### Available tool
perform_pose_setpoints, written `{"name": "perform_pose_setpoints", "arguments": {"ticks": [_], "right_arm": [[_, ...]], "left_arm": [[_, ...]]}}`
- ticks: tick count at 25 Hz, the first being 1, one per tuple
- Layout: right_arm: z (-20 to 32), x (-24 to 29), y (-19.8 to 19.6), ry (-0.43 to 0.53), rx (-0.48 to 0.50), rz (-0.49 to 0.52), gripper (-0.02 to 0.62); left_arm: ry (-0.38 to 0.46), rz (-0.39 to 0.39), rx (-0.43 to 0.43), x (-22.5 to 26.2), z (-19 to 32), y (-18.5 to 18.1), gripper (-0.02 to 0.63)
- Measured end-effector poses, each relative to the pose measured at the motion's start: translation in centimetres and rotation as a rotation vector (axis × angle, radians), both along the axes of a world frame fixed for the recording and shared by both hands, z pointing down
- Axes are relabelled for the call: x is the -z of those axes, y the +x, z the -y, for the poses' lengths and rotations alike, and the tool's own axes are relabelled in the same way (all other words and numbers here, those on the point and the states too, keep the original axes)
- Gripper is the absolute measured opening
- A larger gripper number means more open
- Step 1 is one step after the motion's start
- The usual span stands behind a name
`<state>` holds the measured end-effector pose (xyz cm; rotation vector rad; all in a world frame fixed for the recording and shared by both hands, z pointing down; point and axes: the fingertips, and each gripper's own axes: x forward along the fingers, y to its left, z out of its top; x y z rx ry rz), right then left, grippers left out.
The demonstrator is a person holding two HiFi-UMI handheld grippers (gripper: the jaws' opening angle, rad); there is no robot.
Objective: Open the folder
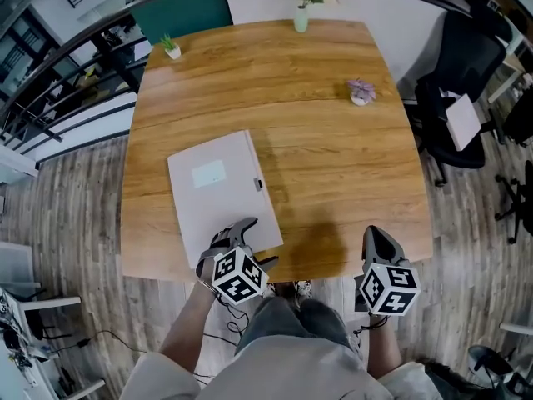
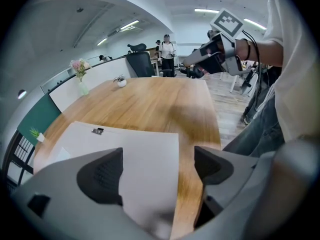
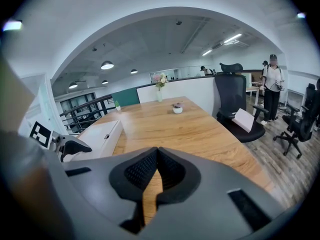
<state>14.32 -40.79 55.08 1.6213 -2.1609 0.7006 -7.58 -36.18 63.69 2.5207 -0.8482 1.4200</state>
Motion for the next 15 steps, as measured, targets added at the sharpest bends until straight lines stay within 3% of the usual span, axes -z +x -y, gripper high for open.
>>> {"name": "perform_pose_setpoints", "arguments": {"ticks": [4,7,15], "right_arm": [[0.4,0.1,-0.5,0.004,0.024,0.0,0.002],[0.8,0.2,-0.7,0.007,0.039,-0.002,0.002],[2.0,0.8,-1.4,0.018,0.067,0.003,0.002]], "left_arm": [[0.061,0.058,-0.006,-0.6,0.1,-0.1,0.445],[0.098,0.067,0.027,-0.5,0.8,-0.4,0.359],[0.045,0.034,0.042,0.1,0.8,-0.5,0.327]]}}
